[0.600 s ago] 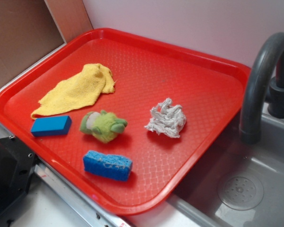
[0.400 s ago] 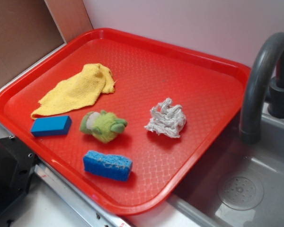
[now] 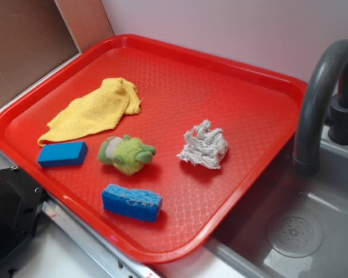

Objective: Grab the white paper.

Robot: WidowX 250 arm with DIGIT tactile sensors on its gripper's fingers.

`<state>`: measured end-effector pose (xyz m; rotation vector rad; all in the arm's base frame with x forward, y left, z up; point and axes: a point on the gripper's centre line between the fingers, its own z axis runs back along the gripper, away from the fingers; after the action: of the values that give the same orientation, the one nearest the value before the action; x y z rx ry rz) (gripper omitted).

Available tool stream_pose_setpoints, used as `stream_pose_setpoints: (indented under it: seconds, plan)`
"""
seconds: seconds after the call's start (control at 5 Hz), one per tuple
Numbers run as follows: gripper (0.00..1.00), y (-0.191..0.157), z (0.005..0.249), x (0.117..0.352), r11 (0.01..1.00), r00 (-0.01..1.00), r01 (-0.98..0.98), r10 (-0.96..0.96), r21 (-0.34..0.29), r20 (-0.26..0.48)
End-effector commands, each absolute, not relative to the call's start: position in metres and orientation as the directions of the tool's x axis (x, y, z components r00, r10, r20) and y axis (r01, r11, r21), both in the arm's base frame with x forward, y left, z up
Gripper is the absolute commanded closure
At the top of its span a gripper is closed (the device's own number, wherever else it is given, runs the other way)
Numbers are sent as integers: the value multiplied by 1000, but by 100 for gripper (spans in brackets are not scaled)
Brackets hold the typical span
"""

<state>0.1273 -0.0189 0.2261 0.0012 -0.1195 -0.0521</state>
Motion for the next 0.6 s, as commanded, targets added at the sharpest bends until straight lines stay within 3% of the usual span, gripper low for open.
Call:
stream_pose_setpoints:
  seconds: [0.0, 0.2, 0.4]
  plan:
    - [0, -52, 208, 177, 917, 892, 385, -398, 101, 216]
    - [0, -80, 186, 203, 791, 759, 597, -612, 138, 222]
    - [0, -104, 171, 214, 668, 626, 736, -733, 108, 267]
